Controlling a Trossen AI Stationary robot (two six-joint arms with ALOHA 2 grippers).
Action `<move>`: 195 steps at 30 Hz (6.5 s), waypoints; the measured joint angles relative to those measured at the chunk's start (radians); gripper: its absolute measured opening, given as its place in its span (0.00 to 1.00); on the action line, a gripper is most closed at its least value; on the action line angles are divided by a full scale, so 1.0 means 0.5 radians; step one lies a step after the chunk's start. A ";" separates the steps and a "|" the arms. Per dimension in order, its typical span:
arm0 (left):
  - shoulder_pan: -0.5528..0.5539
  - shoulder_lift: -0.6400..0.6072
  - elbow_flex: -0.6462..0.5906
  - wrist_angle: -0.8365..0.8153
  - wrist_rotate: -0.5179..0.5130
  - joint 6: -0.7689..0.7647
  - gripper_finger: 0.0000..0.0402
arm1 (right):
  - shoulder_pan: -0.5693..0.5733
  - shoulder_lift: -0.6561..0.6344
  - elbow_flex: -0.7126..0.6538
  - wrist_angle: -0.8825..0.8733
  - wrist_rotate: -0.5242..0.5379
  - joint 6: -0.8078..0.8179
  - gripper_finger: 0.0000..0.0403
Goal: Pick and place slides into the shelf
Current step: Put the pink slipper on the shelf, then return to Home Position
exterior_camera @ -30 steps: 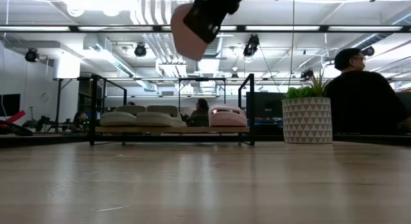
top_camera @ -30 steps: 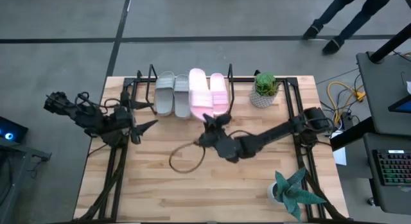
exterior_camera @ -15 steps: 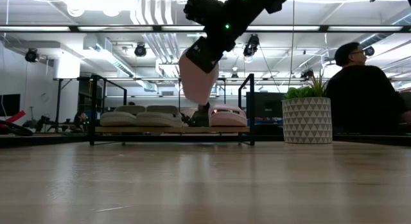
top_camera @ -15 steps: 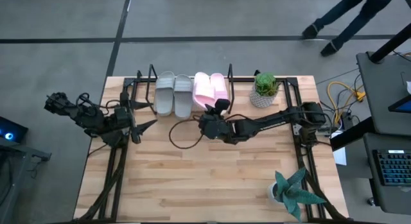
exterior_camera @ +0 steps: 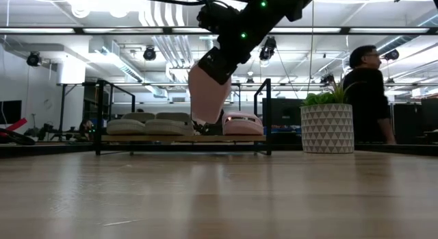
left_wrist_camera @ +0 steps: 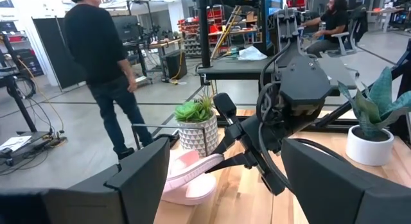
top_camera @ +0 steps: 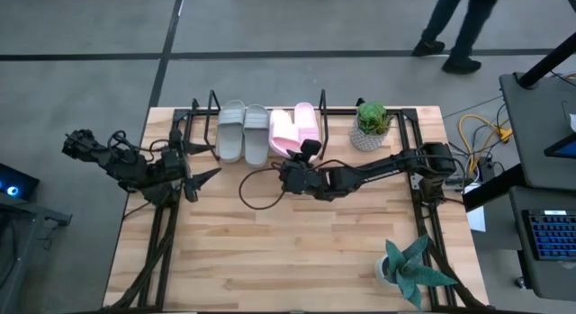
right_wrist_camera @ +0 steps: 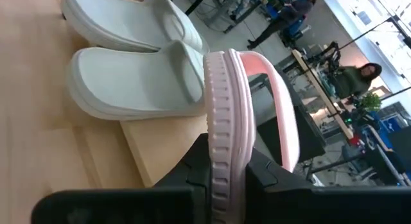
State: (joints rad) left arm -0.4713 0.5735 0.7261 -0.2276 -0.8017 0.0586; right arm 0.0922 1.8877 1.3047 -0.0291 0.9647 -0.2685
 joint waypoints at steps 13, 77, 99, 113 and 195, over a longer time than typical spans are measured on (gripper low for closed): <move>0.000 0.000 0.000 0.000 0.000 -0.001 0.70 | -0.067 0.041 -0.028 -0.116 -0.170 0.153 0.07; -0.001 0.069 -0.001 -0.002 0.005 -0.001 0.70 | -0.013 0.287 0.579 -0.948 -0.778 0.515 0.68; 0.019 0.091 -0.363 0.537 0.865 0.502 0.05 | 0.339 -0.519 -0.234 0.273 -0.814 0.181 0.47; 0.905 0.072 -0.373 0.689 1.397 0.634 0.00 | 0.351 -0.723 -0.824 0.812 -0.814 0.181 0.45; 0.946 -1.055 -1.385 0.332 1.568 0.158 0.00 | -0.214 -3.066 -2.539 0.904 -1.624 0.272 0.02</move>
State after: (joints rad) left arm 0.0017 0.0460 0.0338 -0.0616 -0.0177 0.1375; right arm -0.0146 0.3548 0.0350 0.4227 0.1529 -0.1324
